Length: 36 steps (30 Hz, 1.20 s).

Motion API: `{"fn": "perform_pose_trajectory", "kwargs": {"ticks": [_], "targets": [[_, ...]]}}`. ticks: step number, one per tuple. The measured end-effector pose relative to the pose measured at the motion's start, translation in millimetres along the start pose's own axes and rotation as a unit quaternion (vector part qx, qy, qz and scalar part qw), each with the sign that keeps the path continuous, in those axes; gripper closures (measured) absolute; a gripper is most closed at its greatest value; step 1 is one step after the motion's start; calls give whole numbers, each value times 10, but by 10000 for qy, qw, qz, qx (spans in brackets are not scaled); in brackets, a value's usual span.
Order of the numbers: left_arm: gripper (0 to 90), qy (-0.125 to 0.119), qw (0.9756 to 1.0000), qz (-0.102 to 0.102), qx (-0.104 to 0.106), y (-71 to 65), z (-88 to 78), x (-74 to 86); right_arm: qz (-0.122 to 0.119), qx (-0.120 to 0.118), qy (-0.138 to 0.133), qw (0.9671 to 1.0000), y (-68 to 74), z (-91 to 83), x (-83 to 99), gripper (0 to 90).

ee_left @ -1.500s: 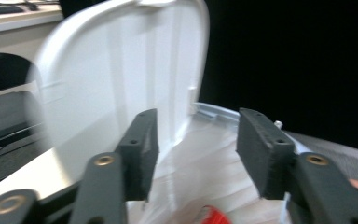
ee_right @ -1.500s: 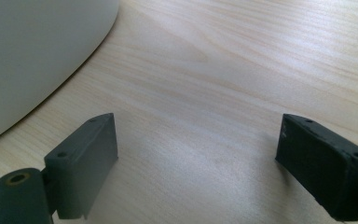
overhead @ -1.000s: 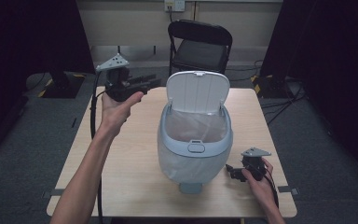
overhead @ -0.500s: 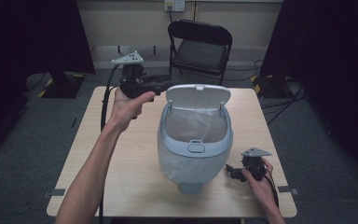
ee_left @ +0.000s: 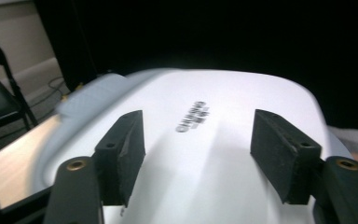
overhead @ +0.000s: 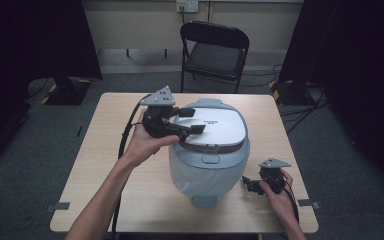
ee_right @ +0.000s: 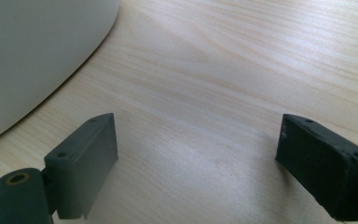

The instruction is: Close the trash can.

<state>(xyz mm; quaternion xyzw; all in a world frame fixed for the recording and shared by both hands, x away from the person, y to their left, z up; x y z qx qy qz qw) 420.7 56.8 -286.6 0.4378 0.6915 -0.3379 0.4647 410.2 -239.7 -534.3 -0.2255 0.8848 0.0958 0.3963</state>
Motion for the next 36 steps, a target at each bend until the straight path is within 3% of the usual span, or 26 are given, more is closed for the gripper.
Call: {"fn": "perform_pose_trajectory", "kwargs": {"ticks": [2, 4, 8, 14, 15, 16, 18, 24, 27, 33, 36], "targets": [[328, 183, 9998, 119, 13, -75, 72, 55, -1, 1, 0, 10000, 0, 0, 0, 113], [293, 170, 9995, 274, -31, -135, 96, 74, -1, 0, 0, 10000, 0, 0, 0, 113], [241, 134, 9992, 382, -41, -257, 147, 73, 0, 1, -1, 10000, 0, 0, 0, 113], [241, 12, 9990, 452, -46, -291, 165, 97, 0, 1, 0, 10000, 1, 0, 1, 113], [251, 109, 9974, 686, -170, -309, 169, 115, 1, 1, 0, 10000, 1, 0, 1, 113], [293, 81, 9979, 634, -95, -338, 171, 123, -1, 3, -3, 10000, 1, 0, 1, 112], [300, 173, 9971, 744, -68, -381, 153, 118, -12, 2, -3, 10000, 0, 0, 1, 112], [307, 137, 9985, 457, -253, -312, 122, 102, 0, 1, 1, 10000, 0, 0, 0, 112], [294, -143, 9990, 155, -388, -179, -13, 104, 0, 1, 1, 10000, 0, 0, 0, 113], [282, -266, 9957, -158, -879, 74, -351, 221, 1, 2, 1, 10000, 1, 0, 0, 113], [258, -299, 9947, -132, -972, 178, -526, 334, 2, -6, -4, 10000, 1, 1, 0, 113]]}}
Point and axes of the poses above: each handheld gripper's, and its own axes: z roughly forward along the jaws, x roughly out of its underside, y roughly to its left, the point moved 5 cm from there along z, roughly forward along the jaws, and after that the axes turned 1 degree about -y, right-handed, at the moved point
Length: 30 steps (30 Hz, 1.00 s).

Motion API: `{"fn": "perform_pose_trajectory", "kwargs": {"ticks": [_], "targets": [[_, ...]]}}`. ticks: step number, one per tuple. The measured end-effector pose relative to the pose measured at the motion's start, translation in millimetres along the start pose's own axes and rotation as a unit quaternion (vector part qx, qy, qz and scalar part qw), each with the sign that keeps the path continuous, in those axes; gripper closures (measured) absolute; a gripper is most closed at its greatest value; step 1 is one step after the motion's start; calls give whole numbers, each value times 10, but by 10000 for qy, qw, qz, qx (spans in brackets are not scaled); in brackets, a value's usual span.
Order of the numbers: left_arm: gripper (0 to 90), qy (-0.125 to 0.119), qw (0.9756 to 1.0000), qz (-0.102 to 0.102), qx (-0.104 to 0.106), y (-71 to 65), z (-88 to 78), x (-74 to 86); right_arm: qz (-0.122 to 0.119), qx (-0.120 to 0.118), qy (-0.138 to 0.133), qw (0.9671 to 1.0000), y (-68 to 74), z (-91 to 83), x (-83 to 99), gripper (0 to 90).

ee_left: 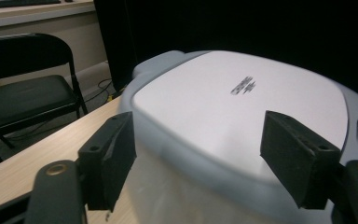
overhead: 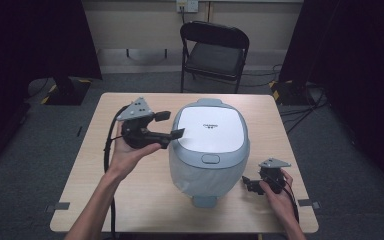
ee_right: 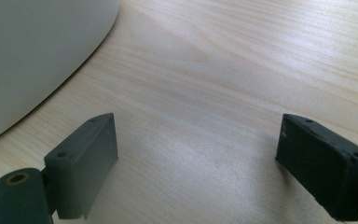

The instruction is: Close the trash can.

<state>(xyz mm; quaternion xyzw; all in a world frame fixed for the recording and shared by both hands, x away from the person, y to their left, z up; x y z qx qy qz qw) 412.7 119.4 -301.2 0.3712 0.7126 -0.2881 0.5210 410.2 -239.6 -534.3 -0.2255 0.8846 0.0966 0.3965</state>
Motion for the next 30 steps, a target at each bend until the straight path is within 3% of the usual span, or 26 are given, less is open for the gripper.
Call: {"fn": "perform_pose_trajectory", "kwargs": {"ticks": [7, 9, 11, 13, 15, 17, 20, 24, 25, 27, 28, 29, 30], "targets": [[240, 89, 9980, -372, -501, 354, -331, 333, 0, 7, 5, 10000, 0, -1, 0, 113], [244, 196, 9956, -469, -784, 427, -383, 509, -1, 7, 5, 10000, -1, -1, 0, 113], [241, 408, 9942, -523, -843, 480, -397, 707, -2, 8, 5, 10000, -1, -1, 0, 113], [222, 622, 9910, -627, -1010, 546, -419, 932, -1, 9, 5, 10000, 0, -1, 0, 112], [186, 788, 9885, -816, -999, 584, -442, 1149, -1, 8, 5, 10000, -1, -1, 0, 113], [166, 1137, 9815, -994, -1177, 653, -480, 1450, -1, 8, 5, 10000, -1, -1, 0, 113], [170, 1402, 9707, -1292, -1462, 766, -540, 1785, -2, 8, 4, 10000, -1, -1, 0, 112], [166, 1502, 9657, -1410, -1582, 883, -579, 2104, -1, 8, 5, 10000, 0, -1, 0, 113], [168, 1634, 9639, -1378, -1590, 926, -571, 2220, -1, 8, 5, 10000, -1, -1, 0, 113], [189, 1850, 9560, -1519, -1694, 951, -559, 2345, -1, 9, 5, 10000, -1, -1, 0, 113], [217, 1891, 9564, -1461, -1681, 945, -557, 2372, -1, 8, 5, 10000, -1, -1, 0, 113], [193, 2046, 9522, -1386, -1795, 931, -543, 2426, -2, 8, 4, 10000, -1, -1, 0, 113], [150, 2115, 9504, -1330, -1852, 912, -531, 2477, -2, 8, 5, 10000, -1, -1, 0, 113]]}}
Point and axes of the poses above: each handheld gripper's, and its own axes: z roughly forward along the jaws, x roughly out of its underside, y roughly to its left, the point moved 5 cm from there along z, roughly forward along the jaws, and after that the axes turned 1 degree about -y, right-handed, at the moved point
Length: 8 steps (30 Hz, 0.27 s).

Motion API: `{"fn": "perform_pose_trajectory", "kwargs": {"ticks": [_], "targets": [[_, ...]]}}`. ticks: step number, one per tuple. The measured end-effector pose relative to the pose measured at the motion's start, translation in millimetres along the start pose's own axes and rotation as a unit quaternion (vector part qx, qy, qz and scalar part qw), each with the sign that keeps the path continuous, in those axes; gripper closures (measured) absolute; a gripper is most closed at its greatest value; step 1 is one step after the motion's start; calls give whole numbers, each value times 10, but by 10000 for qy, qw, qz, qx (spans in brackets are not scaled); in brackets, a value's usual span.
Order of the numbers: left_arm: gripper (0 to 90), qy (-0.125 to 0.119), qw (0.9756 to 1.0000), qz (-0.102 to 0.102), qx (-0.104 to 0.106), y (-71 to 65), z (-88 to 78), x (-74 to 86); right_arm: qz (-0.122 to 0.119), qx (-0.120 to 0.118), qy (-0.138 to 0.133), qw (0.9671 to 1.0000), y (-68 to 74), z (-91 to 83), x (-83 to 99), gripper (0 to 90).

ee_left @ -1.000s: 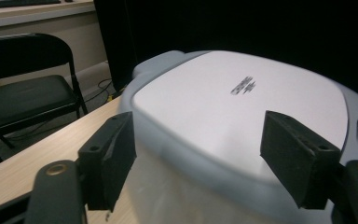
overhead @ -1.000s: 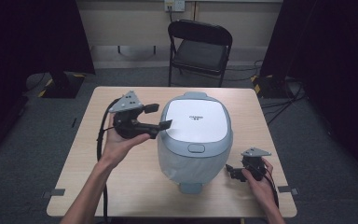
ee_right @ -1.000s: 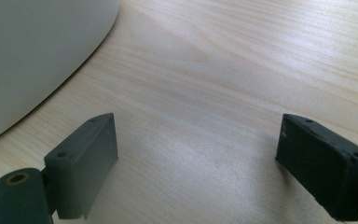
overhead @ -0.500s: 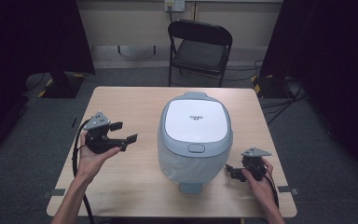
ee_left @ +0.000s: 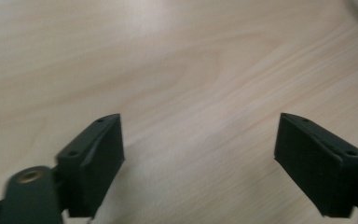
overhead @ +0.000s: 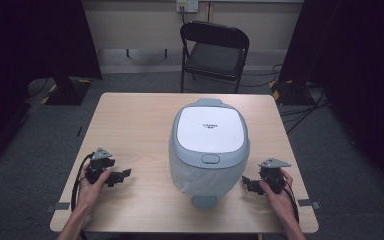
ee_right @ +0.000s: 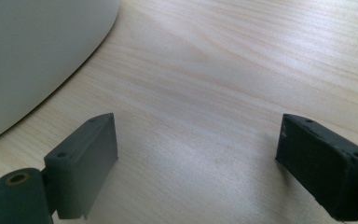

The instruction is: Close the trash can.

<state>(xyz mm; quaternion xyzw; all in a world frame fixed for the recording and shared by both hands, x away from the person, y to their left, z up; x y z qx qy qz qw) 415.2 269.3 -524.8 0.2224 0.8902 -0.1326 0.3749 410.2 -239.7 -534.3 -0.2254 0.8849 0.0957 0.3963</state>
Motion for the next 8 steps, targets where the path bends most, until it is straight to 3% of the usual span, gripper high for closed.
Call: {"fn": "perform_pose_trajectory", "kwargs": {"ticks": [1, 3, 8], "targets": [[173, 79, 10000, 45, 9, -17, 29, 51, 1, -1, -1, 10000, 0, 0, 0, 112], [137, -26, 9995, 268, -159, -52, 51, 86, -11, 9, -8, 10000, 0, -1, 1, 116], [101, -129, 9993, 290, -194, -60, 78, 93, 5, 7, -7, 10000, 1, -3, 4, 115]]}}
Point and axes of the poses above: each handheld gripper's, and its own axes: z roughly forward along the jaws, x roughly out of its underside, y roughly to its left, the point moved 5 cm from there along z, roughly forward along the jaws, and after that the axes turned 1 degree about -y, right-handed, at the moved point
